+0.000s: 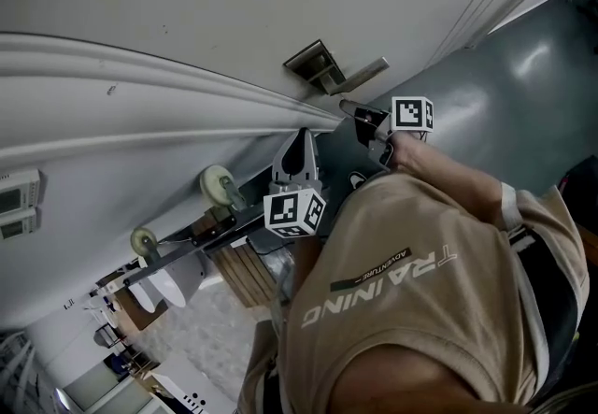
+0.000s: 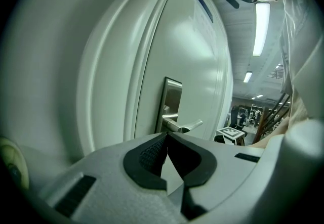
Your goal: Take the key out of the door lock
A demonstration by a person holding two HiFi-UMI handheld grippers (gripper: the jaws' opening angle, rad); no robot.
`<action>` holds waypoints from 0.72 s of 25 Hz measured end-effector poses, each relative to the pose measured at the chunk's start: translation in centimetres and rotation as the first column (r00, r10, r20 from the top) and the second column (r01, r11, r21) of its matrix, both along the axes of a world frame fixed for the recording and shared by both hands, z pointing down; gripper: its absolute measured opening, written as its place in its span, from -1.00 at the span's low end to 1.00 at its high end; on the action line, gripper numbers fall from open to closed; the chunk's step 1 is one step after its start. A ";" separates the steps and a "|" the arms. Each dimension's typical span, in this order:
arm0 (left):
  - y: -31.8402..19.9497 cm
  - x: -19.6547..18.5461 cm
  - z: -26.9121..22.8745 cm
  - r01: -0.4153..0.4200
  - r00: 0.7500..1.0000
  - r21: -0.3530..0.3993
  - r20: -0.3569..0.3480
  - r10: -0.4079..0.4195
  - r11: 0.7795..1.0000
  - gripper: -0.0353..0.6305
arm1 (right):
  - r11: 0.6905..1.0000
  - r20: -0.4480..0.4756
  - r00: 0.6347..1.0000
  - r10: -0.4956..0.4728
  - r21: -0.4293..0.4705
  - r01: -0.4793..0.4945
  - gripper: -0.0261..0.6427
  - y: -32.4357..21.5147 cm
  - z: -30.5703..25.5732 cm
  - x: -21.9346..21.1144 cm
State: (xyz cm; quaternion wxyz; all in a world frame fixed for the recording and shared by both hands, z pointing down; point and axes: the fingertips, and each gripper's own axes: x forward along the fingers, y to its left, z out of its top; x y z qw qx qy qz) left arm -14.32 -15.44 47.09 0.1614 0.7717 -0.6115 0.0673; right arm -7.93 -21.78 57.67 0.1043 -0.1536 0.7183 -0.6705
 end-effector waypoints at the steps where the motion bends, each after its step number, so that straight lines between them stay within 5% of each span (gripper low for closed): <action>1: 0.3 -0.1 -0.1 0.000 1.000 0.004 -0.005 0.000 1.000 -0.88 | 1.000 -0.016 1.000 -0.001 0.008 0.001 -0.84 0.4 0.1 0.2; 10: 3.8 -1.1 0.5 -0.042 0.997 0.004 -0.070 0.043 0.999 -0.88 | 0.974 -0.160 0.987 0.025 0.228 0.012 -0.84 3.4 -2.4 0.0; 18: 6.7 -0.1 3.1 -0.210 0.972 -0.007 -0.115 0.207 0.978 -0.88 | 0.917 -0.349 0.926 0.140 0.398 0.011 -0.84 6.6 -2.2 1.5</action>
